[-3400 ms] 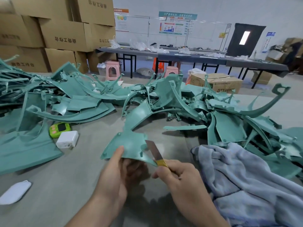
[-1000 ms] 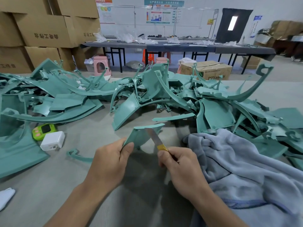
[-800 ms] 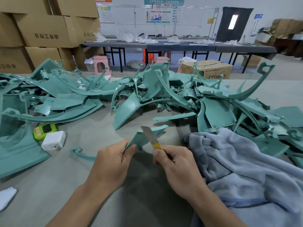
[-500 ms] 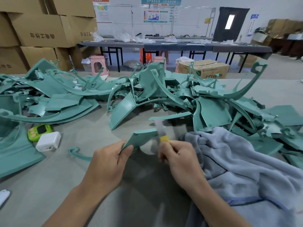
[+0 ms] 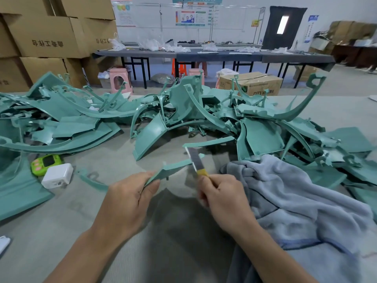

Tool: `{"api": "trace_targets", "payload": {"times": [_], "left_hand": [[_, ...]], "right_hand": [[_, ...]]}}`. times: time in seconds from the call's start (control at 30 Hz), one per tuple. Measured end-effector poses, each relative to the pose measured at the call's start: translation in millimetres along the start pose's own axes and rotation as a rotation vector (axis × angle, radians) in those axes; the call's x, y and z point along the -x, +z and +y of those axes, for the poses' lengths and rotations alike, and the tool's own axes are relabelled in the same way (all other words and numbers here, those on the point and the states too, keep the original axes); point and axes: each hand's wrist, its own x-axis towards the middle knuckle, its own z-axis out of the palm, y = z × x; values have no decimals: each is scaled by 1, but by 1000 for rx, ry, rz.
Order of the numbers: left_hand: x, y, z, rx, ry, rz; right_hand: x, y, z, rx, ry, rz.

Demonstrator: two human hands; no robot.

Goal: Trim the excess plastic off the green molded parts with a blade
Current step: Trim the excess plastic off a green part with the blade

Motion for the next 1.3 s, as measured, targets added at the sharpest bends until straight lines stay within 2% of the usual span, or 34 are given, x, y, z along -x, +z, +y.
{"api": "trace_targets", "payload": {"times": [0.07,0.13,0.23,0.3,0.37,0.4,0.47,0.53,0.63,0.7,0.77,0.83,0.93,1.0,1.03,1.1,1.2,1.23,1.3], "left_hand": [[1,-4,0,27,-38,42],[2,-7,0,38,-130,123],[1,-10,-3,103,-211,183],[-1,-11,-4,125,-119,122],[-2,-11,-1,151,62,94],[-2,-9,1,161,105,83],[-1,-4,4,176,134,45],[1,2,6,207,116,16],[2,10,6,320,94,21],[2,14,1,387,54,43],[-2,16,3,511,-101,46],[-11,18,9,737,-389,87],[-8,22,18,1017,-594,212],[-3,20,31,1275,-776,108],[-4,19,34,1353,-837,31],[0,20,41,1448,-827,-66],[0,24,47,1420,-837,-23],[0,24,46,1394,-852,3],[1,24,39,1333,-842,44]], "right_hand": [[-8,-7,6,85,155,141],[-9,-12,9,148,232,169],[-1,-11,5,269,193,176],[4,-10,0,356,97,263],[3,-13,-2,201,51,275],[3,-13,-2,60,63,210],[3,-12,0,-109,119,15],[3,-7,3,-148,125,-109],[-1,-5,9,-136,129,-27],[-4,-7,12,-206,164,-48],[-4,-6,11,-463,230,-192],[-5,-3,10,-644,263,-237],[-8,2,10,-809,320,-131],[-9,7,9,-828,327,-34],[-9,9,8,-797,326,-2],[-5,11,6,-678,306,-22],[4,8,-2,-381,214,-136],[6,4,-4,-211,169,-110],[6,-9,-6,168,50,91]]}}
